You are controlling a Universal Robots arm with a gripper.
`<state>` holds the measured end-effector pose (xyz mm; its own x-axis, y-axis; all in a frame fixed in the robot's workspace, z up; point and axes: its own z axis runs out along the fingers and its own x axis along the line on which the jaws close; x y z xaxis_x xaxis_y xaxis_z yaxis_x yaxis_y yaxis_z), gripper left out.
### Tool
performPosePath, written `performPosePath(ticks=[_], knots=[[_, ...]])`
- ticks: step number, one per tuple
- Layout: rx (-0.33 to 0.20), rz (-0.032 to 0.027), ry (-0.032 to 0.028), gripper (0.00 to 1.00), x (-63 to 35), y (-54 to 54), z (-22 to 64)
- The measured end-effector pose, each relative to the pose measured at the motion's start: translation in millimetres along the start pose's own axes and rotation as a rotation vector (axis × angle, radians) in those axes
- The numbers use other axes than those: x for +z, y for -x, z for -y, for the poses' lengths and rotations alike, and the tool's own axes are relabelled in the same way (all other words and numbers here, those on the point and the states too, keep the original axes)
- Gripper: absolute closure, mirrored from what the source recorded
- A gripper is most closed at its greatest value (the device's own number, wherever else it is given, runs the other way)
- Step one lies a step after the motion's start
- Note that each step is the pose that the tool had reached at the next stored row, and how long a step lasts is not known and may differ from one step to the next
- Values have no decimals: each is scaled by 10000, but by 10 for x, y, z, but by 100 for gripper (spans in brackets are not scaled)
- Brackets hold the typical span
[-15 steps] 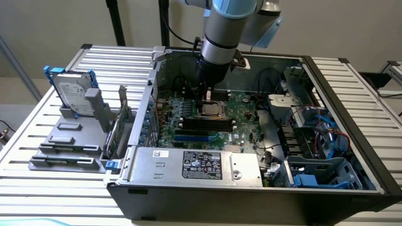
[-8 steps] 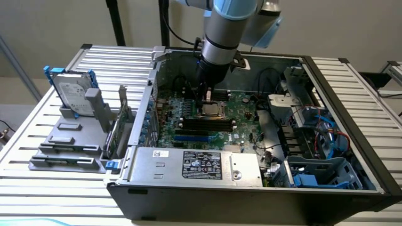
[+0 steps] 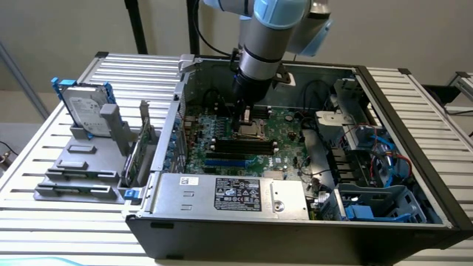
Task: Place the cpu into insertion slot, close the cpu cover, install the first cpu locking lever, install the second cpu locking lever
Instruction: 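Close the cpu cover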
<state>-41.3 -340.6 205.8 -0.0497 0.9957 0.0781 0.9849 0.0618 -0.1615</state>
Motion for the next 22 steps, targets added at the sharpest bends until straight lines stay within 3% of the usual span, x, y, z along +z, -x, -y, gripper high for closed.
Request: performPosePath(ticks=[8, 13, 22], knots=[[42, -4, -11, 89, 39, 4, -6], [63, -17, -98, 89, -54, 4, 13], [70, -31, -107, 89, -152, 83, 165]])
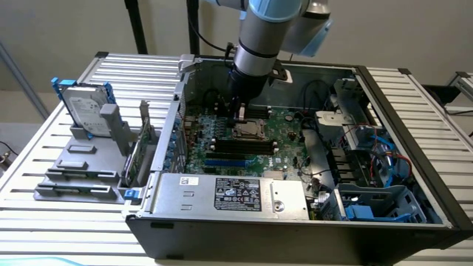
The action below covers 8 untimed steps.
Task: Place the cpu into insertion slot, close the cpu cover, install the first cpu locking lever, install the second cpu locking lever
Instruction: 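Close the cpu cover, then install the first cpu locking lever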
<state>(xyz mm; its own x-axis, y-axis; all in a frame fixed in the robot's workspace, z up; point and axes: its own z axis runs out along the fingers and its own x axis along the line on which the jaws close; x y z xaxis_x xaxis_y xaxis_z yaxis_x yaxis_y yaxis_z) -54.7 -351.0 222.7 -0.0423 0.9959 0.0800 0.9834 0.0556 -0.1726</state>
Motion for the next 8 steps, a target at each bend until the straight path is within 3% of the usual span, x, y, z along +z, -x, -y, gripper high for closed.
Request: performPosePath(ticks=[3, 8], knots=[[1, 1, -1, 89, -10, 21, 60], [0, 0, 0, 89, -8, 21, 66]])
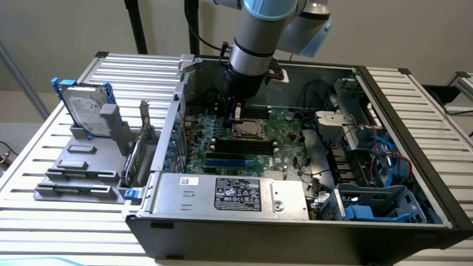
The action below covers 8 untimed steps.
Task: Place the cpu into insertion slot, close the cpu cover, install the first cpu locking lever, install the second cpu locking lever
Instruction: 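Install the first cpu locking lever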
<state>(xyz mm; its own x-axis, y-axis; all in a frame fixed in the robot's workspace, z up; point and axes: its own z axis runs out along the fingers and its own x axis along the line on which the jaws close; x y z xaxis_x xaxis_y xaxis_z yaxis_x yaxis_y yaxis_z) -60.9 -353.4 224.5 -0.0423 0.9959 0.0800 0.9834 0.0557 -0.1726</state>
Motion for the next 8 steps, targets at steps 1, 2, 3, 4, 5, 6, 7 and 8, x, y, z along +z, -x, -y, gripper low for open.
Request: performPosePath(ticks=[1, 2, 3, 4, 5, 6, 7, 8], knots=[[0, 0, 0, 89, 0, 0, 0], [0, 0, 0, 89, 0, 0, 0], [0, 0, 0, 89, 0, 0, 0], [0, 0, 0, 89, 0, 0, 0], [0, 0, 0, 89, 0, 0, 0], [0, 0, 0, 89, 0, 0, 0], [0, 0, 0, 89, 0, 0, 0], [0, -1, 0, 89, 0, 0, 0]])
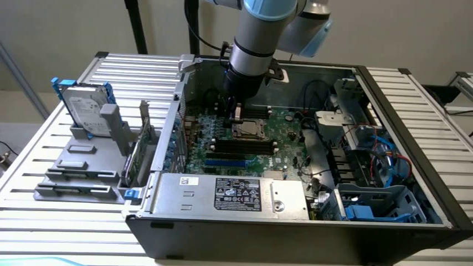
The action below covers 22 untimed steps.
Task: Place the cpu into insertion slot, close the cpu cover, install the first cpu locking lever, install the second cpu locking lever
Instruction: 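Install the first cpu locking lever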
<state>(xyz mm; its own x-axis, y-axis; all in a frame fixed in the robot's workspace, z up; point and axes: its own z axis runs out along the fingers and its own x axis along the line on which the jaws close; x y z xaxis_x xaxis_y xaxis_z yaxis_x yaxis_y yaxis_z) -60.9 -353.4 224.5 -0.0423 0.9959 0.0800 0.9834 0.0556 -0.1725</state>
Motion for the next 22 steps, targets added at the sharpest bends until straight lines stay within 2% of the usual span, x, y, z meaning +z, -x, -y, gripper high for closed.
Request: performPosePath(ticks=[3, 7, 10, 12, 14, 15, 22], knots=[[1, 0, 0, 89, 0, 0, 3], [42, -9, 3, 89, 14, -3, 79], [107, -40, 10, 89, 23, -6, 144], [171, -83, 16, 89, 23, -8, 181], [241, -168, 26, 89, 15, -11, 211], [281, -228, 33, 89, 8, -12, 222], [716, -728, 81, 89, -43, -18, 262]])
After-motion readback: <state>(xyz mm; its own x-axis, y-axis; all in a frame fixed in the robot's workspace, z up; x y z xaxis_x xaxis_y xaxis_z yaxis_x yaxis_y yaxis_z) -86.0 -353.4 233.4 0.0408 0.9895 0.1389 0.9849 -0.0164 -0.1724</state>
